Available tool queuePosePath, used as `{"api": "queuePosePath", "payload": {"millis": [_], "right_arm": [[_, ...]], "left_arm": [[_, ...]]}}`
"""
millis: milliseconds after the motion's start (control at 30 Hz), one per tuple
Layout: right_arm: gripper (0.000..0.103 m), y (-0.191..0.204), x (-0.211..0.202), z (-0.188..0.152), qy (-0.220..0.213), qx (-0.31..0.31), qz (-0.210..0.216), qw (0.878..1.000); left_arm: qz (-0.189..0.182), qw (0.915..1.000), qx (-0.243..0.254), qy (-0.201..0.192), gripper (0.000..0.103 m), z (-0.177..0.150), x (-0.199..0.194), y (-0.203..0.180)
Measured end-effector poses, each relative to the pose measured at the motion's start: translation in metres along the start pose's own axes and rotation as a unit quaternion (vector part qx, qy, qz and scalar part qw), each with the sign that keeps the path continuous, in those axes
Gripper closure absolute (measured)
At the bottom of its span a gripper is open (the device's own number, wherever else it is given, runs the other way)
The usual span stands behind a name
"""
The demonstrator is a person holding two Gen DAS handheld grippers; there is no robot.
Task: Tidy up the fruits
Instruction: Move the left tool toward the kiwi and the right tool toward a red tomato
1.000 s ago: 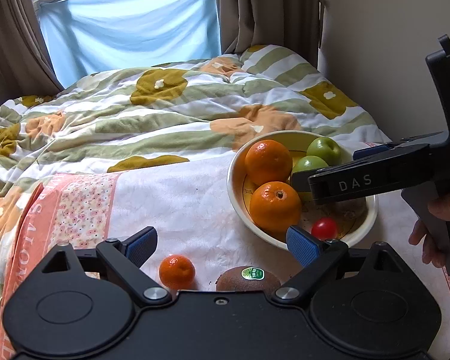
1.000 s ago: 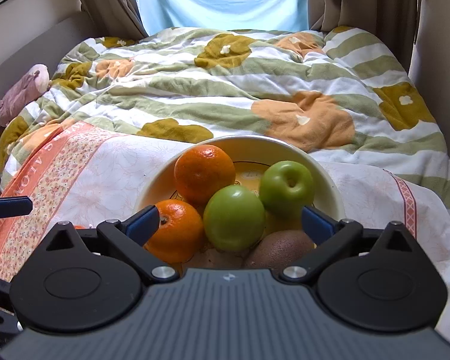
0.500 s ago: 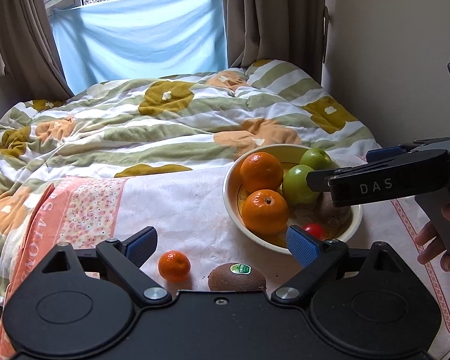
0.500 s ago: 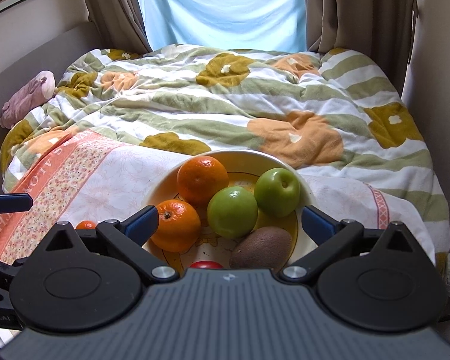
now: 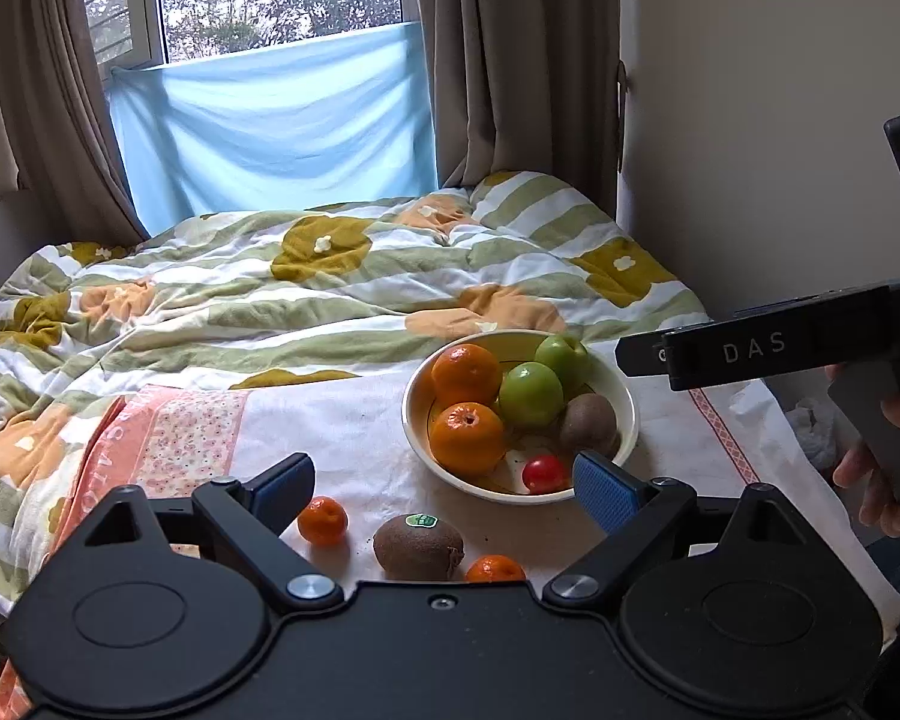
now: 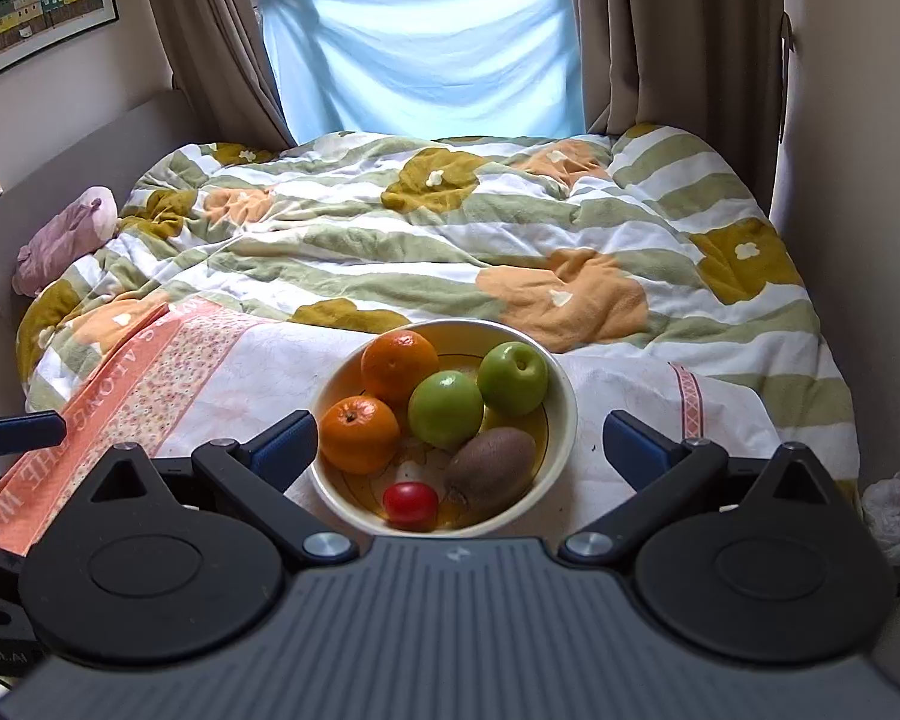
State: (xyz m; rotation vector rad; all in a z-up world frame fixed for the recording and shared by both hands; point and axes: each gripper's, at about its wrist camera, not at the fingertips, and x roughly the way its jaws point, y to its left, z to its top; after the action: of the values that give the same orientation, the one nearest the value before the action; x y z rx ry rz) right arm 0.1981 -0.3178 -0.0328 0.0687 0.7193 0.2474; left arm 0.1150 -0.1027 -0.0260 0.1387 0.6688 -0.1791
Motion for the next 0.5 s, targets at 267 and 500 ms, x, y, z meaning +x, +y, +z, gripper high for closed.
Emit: {"api": "queuePosePath", "payload": {"millis": [267, 500], "right_arm": [[0.0, 0.008, -0.038, -0.014, 0.004, 0.013, -0.002, 1.0], [0.0, 0.03, -0.058, -0.037, 0.007, 0.028, -0.029, 0.999]], "left_arm": [[-0.002, 0.9999, 0.013, -0.011, 0.007, 0.0, -0.025, 0.011], [-0.024, 0.9995, 0.02, -0.011, 0.001, -0.005, -0.031, 0.036]]}}
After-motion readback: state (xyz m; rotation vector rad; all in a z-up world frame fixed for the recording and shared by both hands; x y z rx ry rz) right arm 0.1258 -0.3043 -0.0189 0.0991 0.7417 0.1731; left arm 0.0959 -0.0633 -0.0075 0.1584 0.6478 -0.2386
